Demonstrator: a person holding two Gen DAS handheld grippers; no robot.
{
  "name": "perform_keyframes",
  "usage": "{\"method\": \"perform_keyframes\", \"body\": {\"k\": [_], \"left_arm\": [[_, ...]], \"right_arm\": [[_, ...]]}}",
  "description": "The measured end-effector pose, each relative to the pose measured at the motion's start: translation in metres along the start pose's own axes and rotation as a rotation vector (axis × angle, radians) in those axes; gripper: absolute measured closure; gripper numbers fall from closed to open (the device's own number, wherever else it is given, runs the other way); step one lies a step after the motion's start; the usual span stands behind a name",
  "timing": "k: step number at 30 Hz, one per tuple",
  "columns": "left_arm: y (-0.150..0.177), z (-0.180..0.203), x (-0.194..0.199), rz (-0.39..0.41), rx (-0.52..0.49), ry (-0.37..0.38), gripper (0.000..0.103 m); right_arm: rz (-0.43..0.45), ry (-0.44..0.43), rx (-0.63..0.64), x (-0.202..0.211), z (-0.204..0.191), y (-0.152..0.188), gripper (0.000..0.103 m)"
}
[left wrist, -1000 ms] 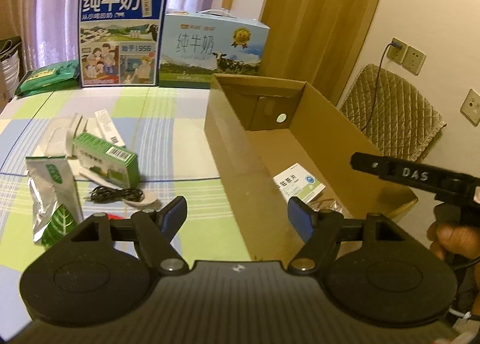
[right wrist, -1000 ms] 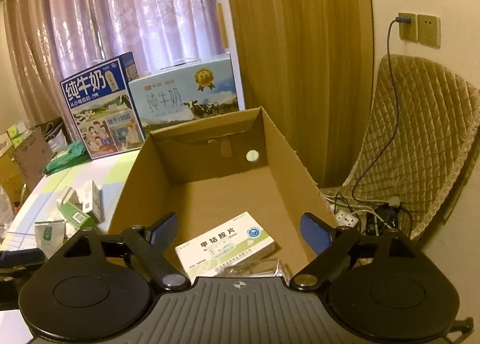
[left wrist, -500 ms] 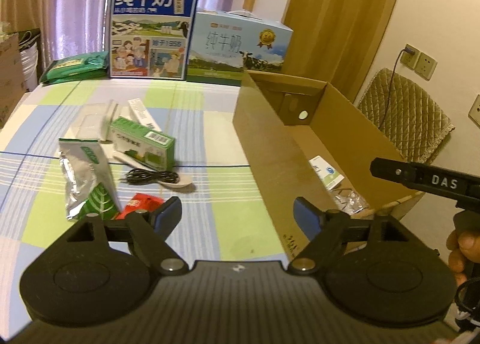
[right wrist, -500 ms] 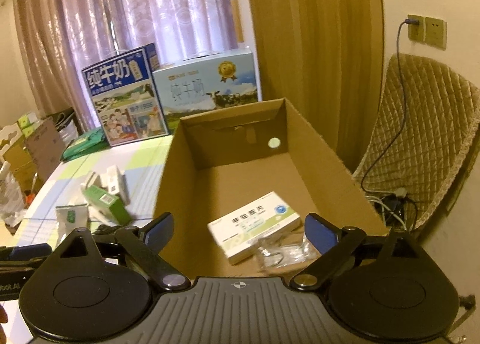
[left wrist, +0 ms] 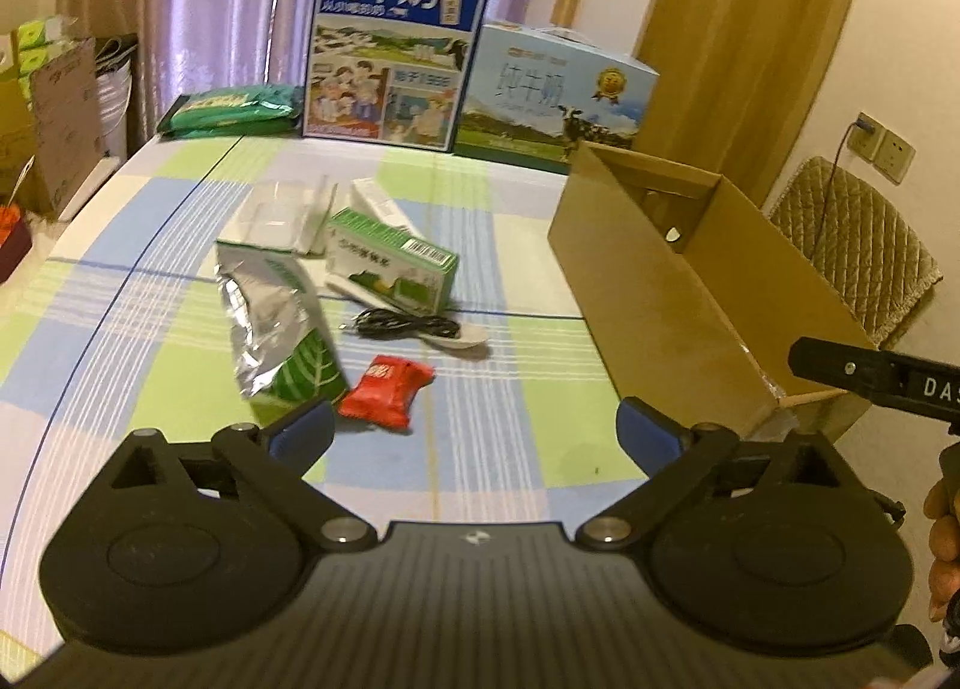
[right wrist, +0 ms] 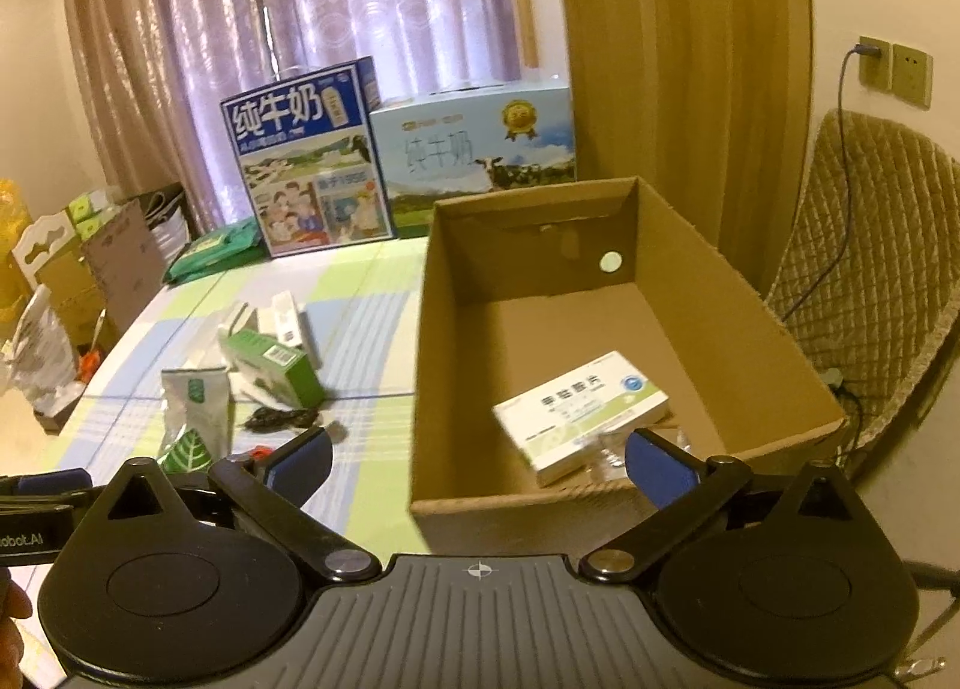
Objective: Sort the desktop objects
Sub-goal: 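Move both grippers back over the table toward the remaining items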
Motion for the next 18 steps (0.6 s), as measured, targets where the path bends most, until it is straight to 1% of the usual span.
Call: {"method": "perform_keyframes", "body": {"k": [3,9,18], "left_arm": [[0.006,-0.01,0.005,-0.005,0.016,-0.008,0.002],[0.019,-0.03,0.012,-0.02,0.021,-0.027,0.002],[0.038,-0.071,0.018,-0.043,0.026,-0.095,0.002]], "right_arm": [[-0.002,-0.013,0.004,0.002,-0.009,0.003,0.002],[-0.005,-0.07,0.011,0.011,-0.036,0.013,0.002],[-0.058,-0.157,0.052,0.007,-0.08,0.04,0.002]]}}
Point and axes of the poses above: each gripper's, at about its wrist camera, not at the fingertips, and x roughly against the way its jaws point, z to its right, y to its underside, the point moved 6 cm from there along -x, roughly the way its jaws point, and after that the axes turned 12 degrees about -x, right-handed, at the moved point
